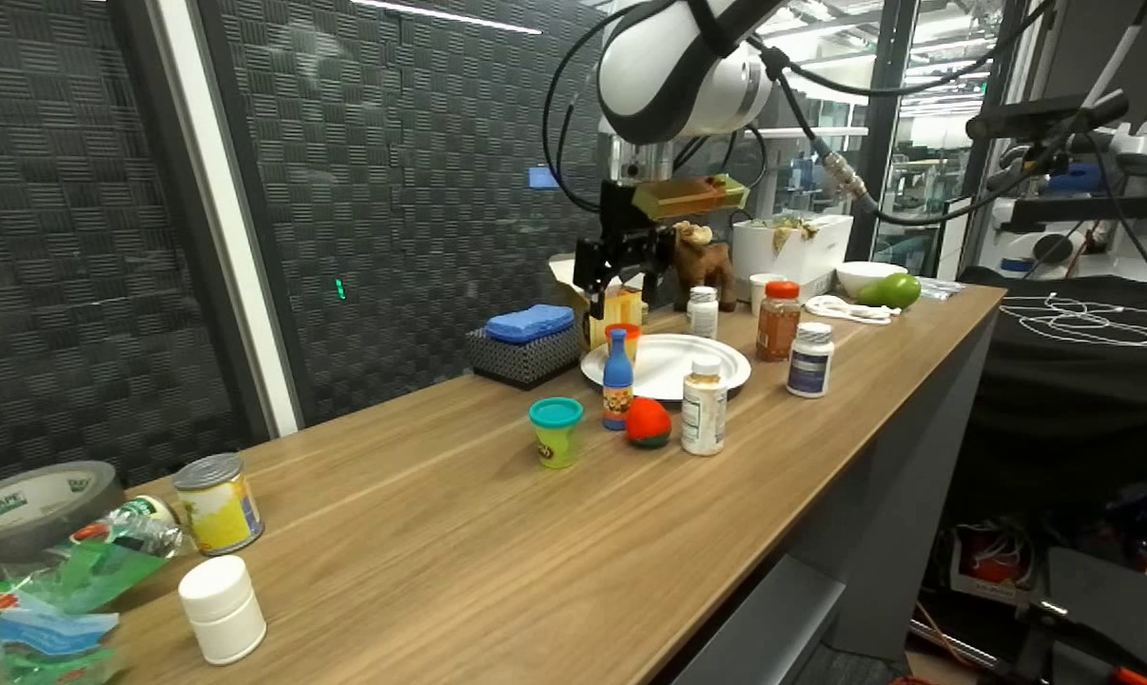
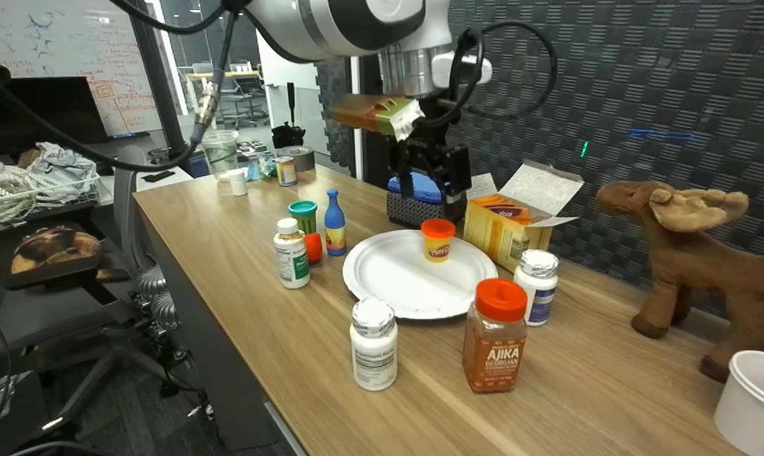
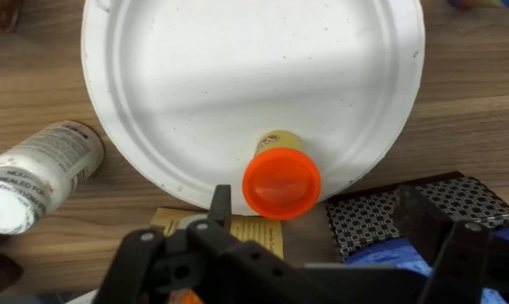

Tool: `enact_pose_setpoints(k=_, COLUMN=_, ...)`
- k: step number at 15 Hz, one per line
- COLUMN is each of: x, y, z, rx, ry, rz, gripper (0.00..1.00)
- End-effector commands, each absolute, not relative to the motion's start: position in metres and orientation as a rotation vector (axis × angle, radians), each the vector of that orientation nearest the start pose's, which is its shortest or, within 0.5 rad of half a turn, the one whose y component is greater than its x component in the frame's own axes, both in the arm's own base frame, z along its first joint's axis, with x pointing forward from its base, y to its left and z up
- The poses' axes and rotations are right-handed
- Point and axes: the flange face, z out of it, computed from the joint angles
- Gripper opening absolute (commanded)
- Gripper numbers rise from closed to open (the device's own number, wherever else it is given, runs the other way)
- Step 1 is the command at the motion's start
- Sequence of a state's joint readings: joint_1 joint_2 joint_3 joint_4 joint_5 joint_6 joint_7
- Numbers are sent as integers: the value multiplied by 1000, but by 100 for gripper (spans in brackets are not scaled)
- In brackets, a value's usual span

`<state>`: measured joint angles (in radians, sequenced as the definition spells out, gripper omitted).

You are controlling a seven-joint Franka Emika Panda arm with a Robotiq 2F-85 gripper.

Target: Place the containers and the orange toy on the white plate

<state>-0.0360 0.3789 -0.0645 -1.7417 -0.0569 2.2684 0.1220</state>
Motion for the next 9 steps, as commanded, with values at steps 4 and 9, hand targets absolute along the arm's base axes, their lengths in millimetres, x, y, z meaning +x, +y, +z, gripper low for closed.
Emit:
enact_pose_setpoints(k=4, x=617, y=36, z=457, rx=-3167, ry=36, rz=-525, gripper=100)
enact_pose_setpoints(k=9, x=593, y=130, z=452, rx=-3124, ry=-324, rz=-590, gripper=100)
